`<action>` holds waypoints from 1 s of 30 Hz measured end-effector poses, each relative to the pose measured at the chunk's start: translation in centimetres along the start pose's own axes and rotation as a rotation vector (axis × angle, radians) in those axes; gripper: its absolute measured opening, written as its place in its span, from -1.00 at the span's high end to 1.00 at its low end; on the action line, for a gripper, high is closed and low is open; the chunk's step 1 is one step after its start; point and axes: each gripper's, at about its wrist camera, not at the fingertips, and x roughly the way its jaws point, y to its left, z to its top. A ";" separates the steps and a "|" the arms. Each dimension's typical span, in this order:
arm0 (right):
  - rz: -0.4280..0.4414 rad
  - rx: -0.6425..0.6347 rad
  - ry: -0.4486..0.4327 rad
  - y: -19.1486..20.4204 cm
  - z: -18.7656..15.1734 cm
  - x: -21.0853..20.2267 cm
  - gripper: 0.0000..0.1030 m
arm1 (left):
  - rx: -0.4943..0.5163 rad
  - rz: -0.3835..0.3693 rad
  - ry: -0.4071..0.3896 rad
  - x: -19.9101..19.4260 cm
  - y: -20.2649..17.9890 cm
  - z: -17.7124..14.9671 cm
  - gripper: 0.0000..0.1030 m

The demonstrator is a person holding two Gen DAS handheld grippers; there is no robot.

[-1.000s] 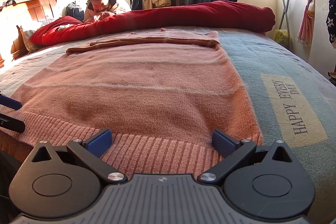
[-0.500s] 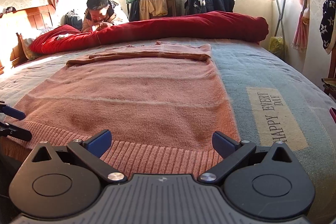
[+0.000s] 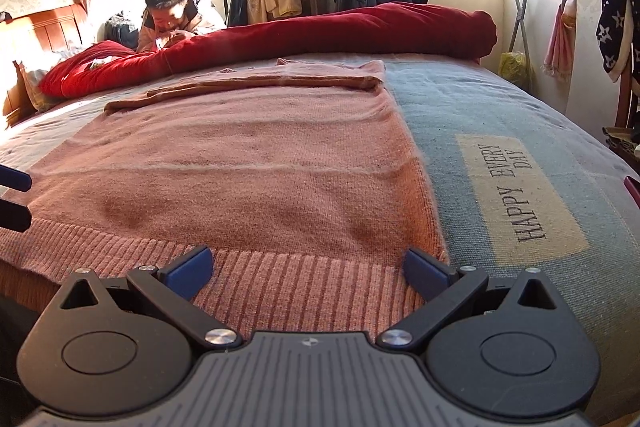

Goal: Fold clothes

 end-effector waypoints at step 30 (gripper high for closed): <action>0.025 0.025 -0.058 -0.4 -1.0 -0.4 -1.00 | 0.007 0.033 0.077 -0.5 -3.5 -1.4 -0.99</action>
